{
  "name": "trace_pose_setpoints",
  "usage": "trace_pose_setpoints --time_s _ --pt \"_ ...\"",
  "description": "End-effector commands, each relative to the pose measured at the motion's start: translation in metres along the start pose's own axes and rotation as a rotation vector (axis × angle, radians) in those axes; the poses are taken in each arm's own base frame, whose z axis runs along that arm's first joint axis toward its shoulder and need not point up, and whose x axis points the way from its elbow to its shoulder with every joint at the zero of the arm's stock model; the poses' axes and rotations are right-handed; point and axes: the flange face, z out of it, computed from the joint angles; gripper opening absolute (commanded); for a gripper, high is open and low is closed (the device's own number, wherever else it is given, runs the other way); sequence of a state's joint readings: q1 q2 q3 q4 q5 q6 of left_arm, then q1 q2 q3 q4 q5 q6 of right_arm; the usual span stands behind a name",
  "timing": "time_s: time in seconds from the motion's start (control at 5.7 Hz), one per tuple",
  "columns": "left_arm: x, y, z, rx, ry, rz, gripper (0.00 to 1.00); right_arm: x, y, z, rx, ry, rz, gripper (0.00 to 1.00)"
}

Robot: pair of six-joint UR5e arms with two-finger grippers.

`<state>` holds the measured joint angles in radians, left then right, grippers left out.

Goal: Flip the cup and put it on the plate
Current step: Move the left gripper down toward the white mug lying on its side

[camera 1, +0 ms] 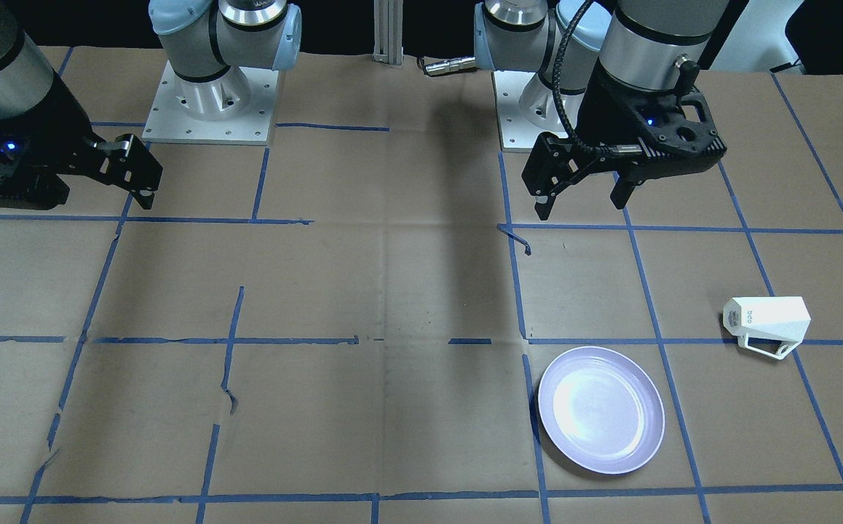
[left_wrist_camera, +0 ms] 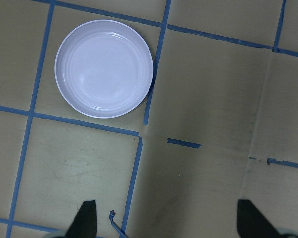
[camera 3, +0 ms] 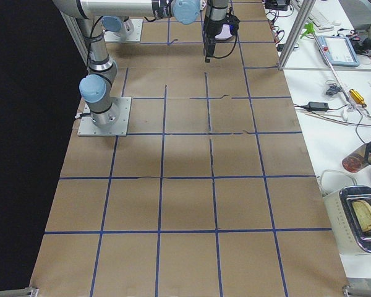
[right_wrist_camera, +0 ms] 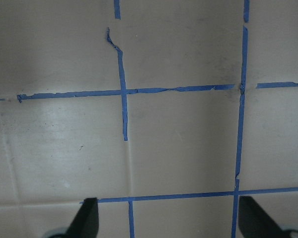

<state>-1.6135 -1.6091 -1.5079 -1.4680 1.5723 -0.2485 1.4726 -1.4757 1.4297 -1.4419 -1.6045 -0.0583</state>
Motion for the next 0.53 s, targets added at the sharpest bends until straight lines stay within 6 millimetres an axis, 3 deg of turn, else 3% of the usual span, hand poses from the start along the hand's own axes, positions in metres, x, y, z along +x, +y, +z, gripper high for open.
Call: trace_pose_setpoints --time_s 0.0,0.35 --pt "-0.0002 -0.0020 0.0035 -0.006 -0.002 -0.001 0.99 0.0000 0.0000 0.0000 0.000 0.000 0.000 1.00" --pt "-0.0048 -0.0076 0.0058 -0.010 0.002 0.058 0.99 0.0008 -0.0001 0.0000 0.000 0.000 0.002 1.00"
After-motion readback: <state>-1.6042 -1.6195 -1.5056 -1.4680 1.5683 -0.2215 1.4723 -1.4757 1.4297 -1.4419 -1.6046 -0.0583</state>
